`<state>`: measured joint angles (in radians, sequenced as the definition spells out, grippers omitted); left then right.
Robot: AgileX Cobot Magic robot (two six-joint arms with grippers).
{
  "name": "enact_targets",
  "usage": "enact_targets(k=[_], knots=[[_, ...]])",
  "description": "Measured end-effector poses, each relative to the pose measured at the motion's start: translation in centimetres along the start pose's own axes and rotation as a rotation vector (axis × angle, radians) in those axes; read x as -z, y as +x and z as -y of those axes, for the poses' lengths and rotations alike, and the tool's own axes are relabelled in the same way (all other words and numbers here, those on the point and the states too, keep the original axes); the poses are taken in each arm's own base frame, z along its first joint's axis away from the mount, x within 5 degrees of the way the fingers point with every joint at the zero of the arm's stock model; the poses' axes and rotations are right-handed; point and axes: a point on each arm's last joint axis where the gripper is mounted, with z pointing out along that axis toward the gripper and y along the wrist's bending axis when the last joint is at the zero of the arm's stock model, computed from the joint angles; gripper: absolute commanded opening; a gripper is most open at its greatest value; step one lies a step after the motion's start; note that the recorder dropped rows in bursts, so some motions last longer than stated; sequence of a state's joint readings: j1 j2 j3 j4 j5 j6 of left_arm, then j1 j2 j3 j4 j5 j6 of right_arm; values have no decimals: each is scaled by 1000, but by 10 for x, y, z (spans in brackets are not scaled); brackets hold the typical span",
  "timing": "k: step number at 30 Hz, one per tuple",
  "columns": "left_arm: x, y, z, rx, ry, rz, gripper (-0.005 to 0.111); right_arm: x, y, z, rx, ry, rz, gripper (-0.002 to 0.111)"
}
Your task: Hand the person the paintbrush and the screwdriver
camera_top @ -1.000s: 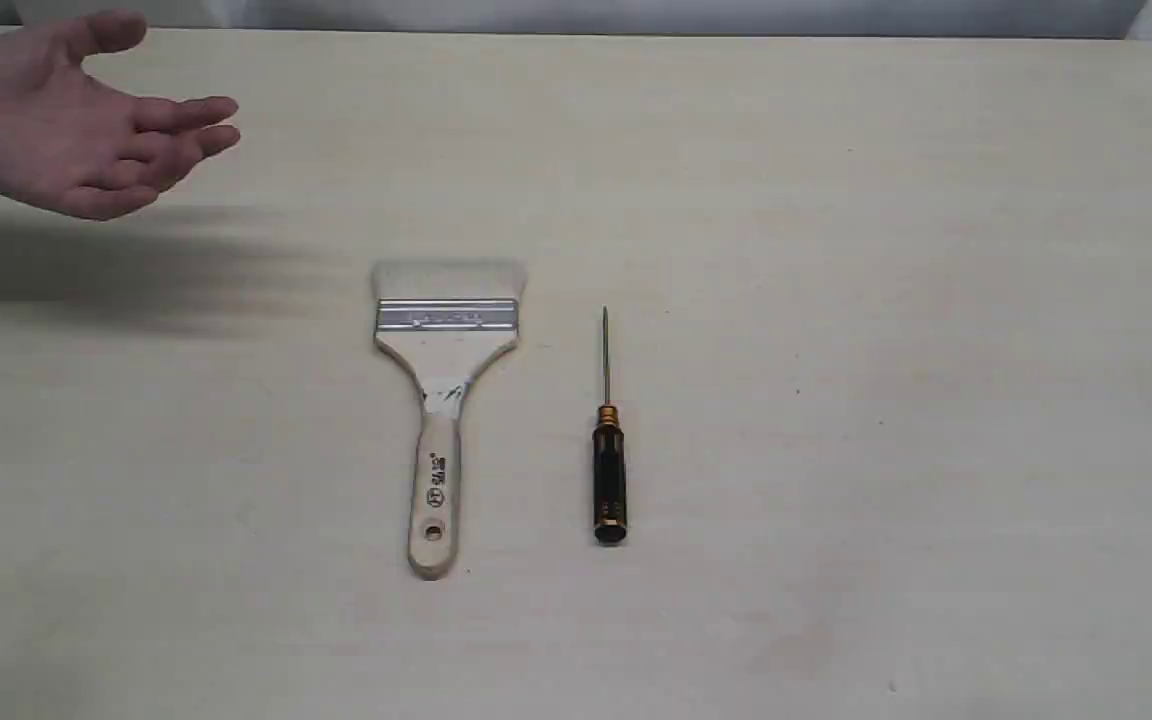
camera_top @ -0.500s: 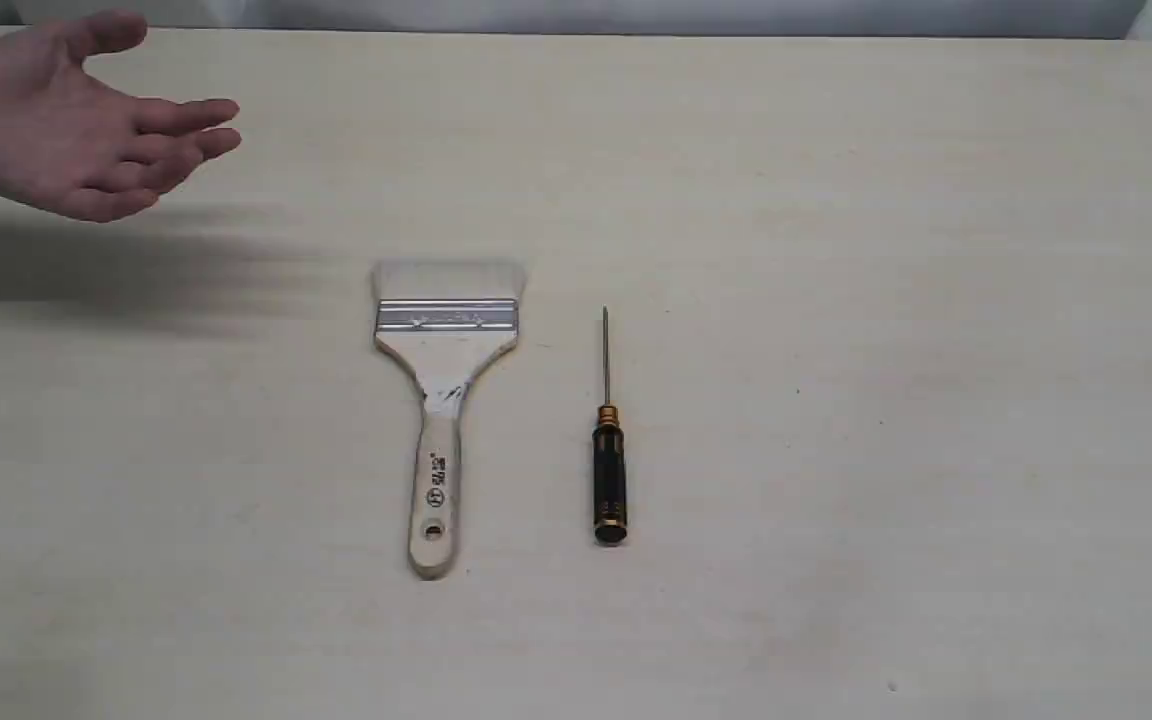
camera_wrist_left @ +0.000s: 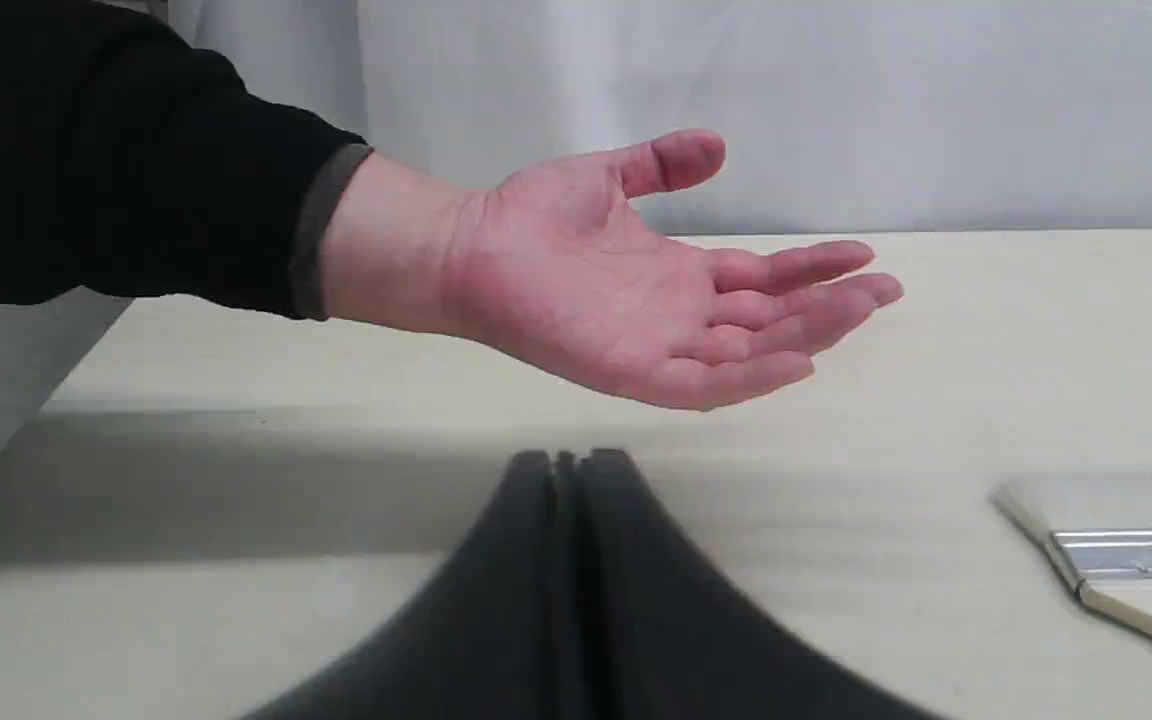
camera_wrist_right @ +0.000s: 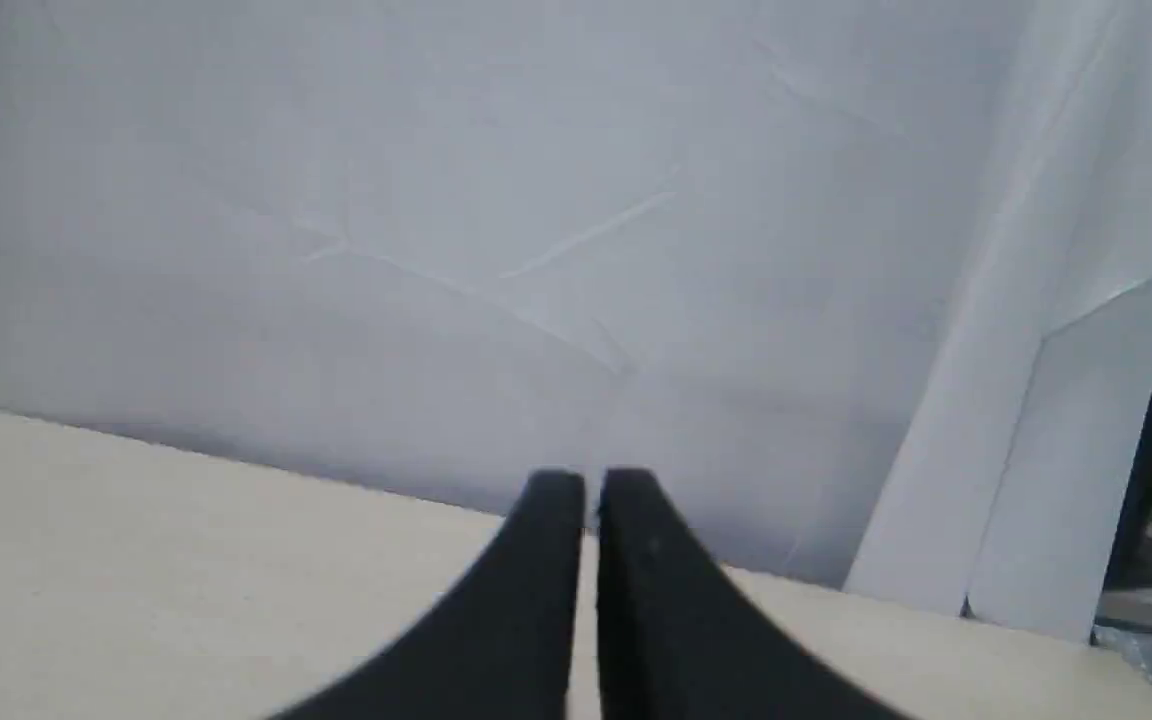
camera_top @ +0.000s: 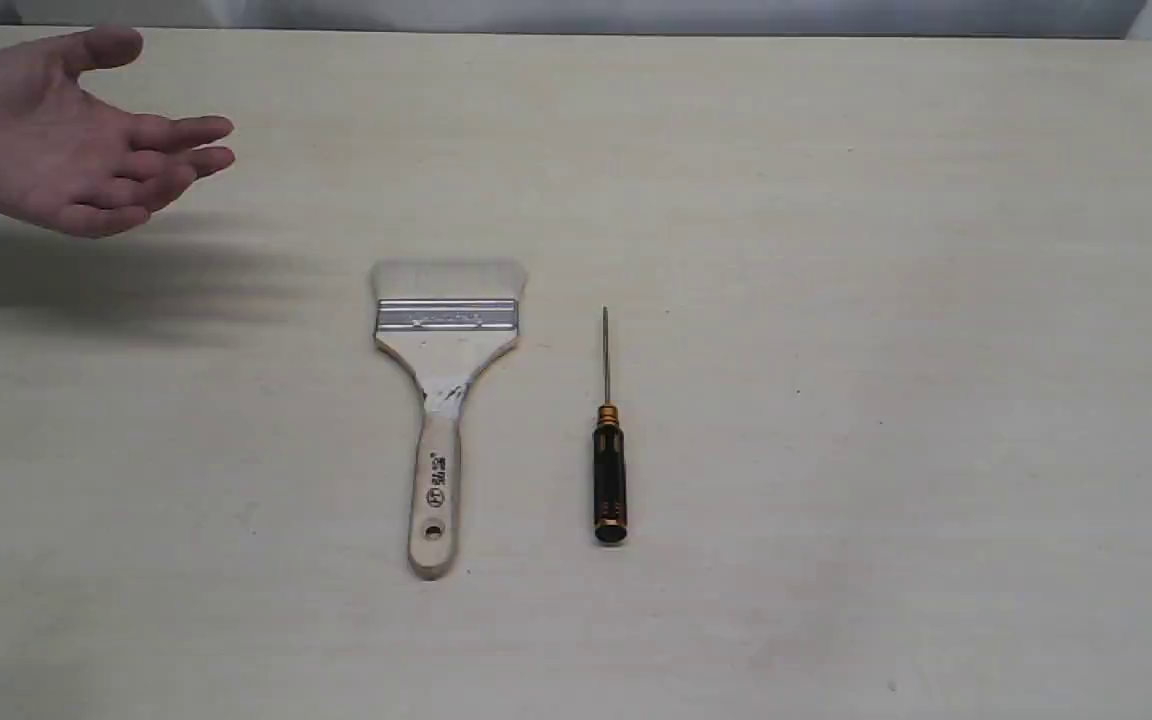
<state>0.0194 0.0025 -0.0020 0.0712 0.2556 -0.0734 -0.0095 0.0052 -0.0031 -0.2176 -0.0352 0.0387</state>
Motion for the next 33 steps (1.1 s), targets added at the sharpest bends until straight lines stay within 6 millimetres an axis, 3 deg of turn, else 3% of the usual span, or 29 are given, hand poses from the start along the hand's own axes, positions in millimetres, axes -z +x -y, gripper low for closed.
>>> enact_targets(k=[4,9,12,17,21,25,29,33], knots=[[0,0,0,0,0,0,0,0,-8,0,-63,-2,85,5],[0,0,0,0,0,0,0,2,-16,6,-638,4,190,5],[0,0,0,0,0,0,0,2,-16,7,-784,1,197,5],[0,0,0,0,0,0,0,2,-18,-1,-749,-102,179,6],[0,0,0,0,0,0,0,4,-27,-15,-592,-287,232,20],[0,0,0,0,0,0,0,-2,-37,-25,-469,-408,195,22],[0,0,0,0,0,0,0,-20,-62,-28,-409,-469,157,22],[0,0,0,0,0,0,0,-55,-77,-33,-393,-509,59,22]])
